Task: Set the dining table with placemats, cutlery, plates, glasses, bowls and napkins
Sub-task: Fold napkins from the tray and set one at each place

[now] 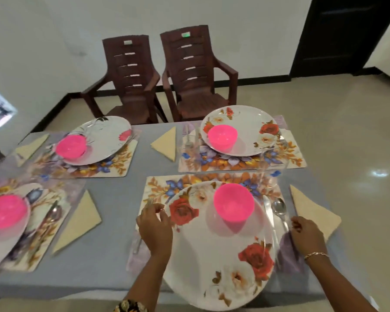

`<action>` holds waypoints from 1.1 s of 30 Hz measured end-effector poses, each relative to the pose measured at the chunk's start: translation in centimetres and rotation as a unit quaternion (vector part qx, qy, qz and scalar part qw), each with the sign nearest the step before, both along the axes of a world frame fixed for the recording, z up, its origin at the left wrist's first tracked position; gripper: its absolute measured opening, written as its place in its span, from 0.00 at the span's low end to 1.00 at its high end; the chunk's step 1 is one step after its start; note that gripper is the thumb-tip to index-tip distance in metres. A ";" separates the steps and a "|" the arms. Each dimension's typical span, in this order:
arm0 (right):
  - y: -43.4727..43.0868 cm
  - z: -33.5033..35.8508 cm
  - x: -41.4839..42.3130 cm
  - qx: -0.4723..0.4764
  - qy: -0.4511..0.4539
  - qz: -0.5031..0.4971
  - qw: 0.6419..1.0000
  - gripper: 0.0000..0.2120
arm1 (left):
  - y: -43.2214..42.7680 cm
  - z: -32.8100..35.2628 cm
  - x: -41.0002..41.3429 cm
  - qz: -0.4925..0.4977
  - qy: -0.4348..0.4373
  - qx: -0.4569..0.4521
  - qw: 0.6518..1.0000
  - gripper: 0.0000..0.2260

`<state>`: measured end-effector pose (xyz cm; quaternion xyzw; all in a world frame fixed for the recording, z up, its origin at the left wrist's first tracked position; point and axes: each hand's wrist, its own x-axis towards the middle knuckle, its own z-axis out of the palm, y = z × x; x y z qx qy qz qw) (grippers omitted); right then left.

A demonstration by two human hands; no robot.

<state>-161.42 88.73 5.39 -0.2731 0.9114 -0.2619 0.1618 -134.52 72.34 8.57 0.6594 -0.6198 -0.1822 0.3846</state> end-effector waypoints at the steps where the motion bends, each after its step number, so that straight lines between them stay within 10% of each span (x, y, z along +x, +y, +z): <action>1: -0.2 0.0 0.1 0.004 0.004 -0.009 1.000 0.08 | -0.9 -0.4 1.2 0.030 -0.018 0.027 0.999 0.06; 9: -1.3 -0.5 0.6 0.028 0.015 -0.066 0.997 0.11 | -5.0 -1.7 6.1 0.068 -0.075 0.275 0.956 0.11; 33: -3.5 0.0 0.8 0.044 0.008 -0.136 0.990 0.12 | -6.3 -1.8 7.0 0.033 -0.046 0.296 0.954 0.10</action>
